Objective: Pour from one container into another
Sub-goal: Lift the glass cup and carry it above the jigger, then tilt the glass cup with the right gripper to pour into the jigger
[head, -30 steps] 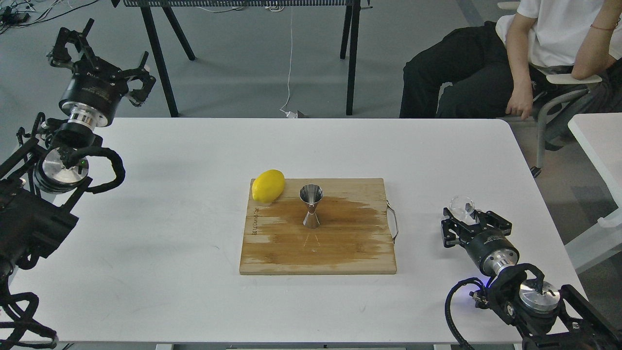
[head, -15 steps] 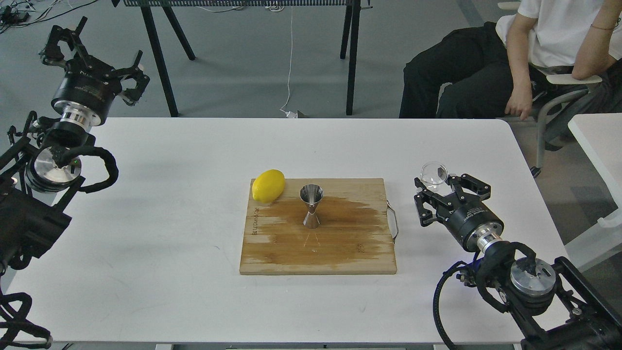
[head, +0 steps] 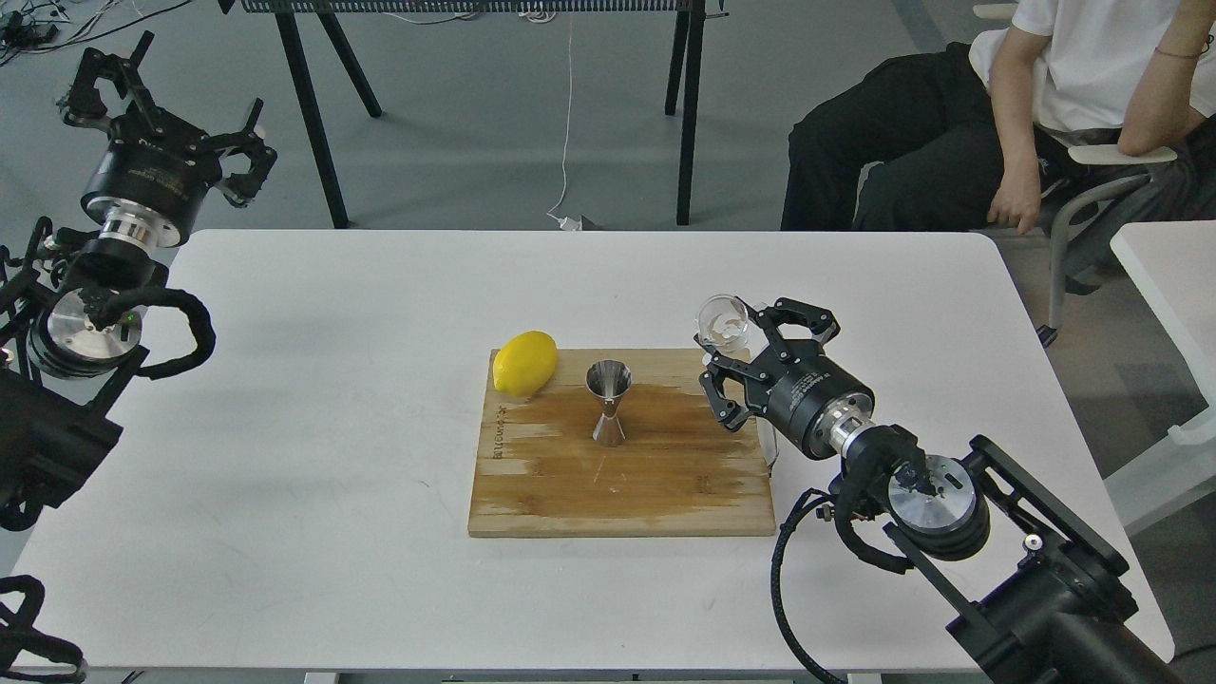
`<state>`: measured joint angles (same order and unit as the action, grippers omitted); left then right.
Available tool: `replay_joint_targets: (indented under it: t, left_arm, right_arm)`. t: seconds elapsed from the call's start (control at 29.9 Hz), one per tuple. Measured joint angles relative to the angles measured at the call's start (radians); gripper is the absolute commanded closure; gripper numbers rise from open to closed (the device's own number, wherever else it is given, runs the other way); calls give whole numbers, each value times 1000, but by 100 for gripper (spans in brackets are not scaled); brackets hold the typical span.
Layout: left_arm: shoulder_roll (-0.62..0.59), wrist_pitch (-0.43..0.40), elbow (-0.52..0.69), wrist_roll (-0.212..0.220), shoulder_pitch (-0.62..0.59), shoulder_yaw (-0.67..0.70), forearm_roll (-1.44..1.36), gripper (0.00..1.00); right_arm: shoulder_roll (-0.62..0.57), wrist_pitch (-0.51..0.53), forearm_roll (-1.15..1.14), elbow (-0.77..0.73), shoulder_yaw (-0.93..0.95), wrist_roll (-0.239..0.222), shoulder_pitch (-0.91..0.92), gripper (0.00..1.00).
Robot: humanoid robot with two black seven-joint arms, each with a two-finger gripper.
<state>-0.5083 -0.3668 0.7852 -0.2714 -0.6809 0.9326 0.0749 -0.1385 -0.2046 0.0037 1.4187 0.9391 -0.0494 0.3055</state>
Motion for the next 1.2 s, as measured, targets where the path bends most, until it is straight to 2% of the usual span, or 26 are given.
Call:
replay_joint_targets:
  t: [0.43, 1.2]
  left_arm:
    - [0, 2, 0, -2, 7, 0, -1, 0]
    - [-12, 3, 0, 0, 4, 0, -1, 0]
  right_arm:
    - [26, 7, -133, -120, -122, 1, 144, 64]
    - [48, 9, -310, -122, -234, 0, 173, 64]
